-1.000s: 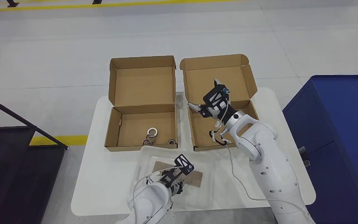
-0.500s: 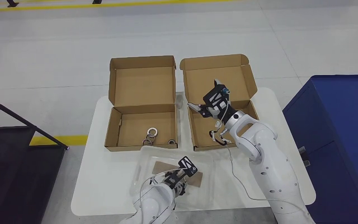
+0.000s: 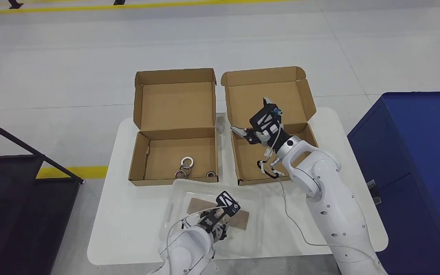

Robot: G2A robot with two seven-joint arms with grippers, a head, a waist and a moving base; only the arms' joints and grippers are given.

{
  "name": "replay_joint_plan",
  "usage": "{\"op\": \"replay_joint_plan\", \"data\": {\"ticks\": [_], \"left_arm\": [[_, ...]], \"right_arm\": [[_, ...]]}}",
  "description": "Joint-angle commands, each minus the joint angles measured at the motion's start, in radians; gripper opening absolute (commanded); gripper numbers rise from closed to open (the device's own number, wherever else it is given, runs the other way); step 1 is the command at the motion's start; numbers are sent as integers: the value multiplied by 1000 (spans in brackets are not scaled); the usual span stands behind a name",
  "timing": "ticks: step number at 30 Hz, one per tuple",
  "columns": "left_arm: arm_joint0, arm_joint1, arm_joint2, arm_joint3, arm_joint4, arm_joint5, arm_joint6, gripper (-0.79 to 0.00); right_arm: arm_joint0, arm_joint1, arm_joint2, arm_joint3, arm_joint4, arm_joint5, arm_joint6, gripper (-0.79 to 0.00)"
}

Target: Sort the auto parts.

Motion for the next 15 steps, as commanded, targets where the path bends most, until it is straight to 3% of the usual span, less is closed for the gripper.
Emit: {"op": "replay_joint_plan", "data": {"ticks": [1, 15], "left_arm": [[5, 0, 10, 4, 12, 9, 5, -413], [-39, -15, 41, 58, -9, 87, 2, -440]], "right_arm": [[0, 0, 0, 0, 0, 0, 0, 0], [0, 0, 0, 0, 0, 0, 0, 0]]}}
